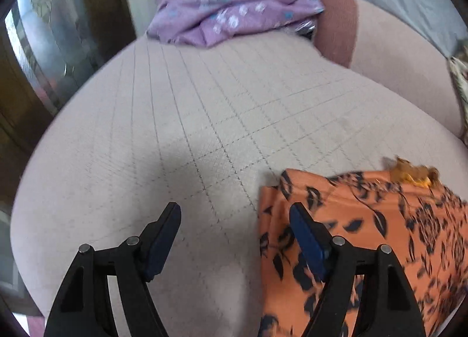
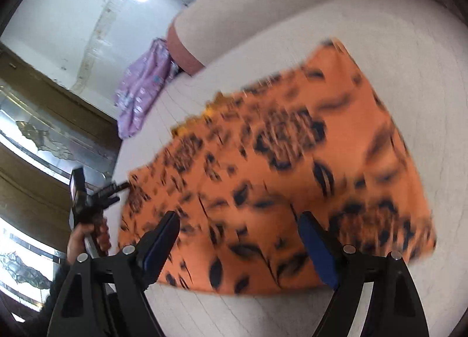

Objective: Fold small clothes

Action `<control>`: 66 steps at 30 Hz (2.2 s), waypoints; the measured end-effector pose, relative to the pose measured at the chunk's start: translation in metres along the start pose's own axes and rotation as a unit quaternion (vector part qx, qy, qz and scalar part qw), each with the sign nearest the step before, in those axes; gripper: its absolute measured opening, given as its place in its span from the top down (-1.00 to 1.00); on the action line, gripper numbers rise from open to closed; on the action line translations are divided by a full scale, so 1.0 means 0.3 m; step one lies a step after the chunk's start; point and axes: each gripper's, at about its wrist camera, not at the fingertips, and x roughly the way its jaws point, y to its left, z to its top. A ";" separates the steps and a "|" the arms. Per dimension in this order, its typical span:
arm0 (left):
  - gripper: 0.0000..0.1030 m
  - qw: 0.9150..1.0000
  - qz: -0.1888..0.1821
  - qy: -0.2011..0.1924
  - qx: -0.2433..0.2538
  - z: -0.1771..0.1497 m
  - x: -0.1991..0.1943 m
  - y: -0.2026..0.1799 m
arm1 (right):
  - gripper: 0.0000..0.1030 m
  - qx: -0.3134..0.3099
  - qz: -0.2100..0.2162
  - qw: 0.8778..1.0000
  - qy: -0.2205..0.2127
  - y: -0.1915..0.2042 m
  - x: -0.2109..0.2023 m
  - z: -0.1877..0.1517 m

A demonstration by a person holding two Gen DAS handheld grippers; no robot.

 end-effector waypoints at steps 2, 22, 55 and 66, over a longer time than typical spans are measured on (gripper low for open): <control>-0.51 1.000 0.000 -0.012 0.011 -0.036 -0.053 -0.012 | -0.66 0.011 0.008 1.000 -0.010 -0.025 0.024 0.090; -0.51 0.997 -0.033 -0.017 0.068 -0.317 -0.298 -0.183 | -0.66 0.081 0.006 0.997 -0.018 -0.146 -0.177 -0.224; -0.51 0.993 -0.039 0.018 0.109 -0.455 -0.266 -0.317 | 0.71 0.228 0.017 0.972 -0.048 -0.351 -0.099 -0.087; -0.51 0.991 -0.024 -0.006 0.132 -0.425 -0.224 -0.382 | 0.47 0.142 -0.051 0.987 -0.063 -0.351 -0.152 -0.132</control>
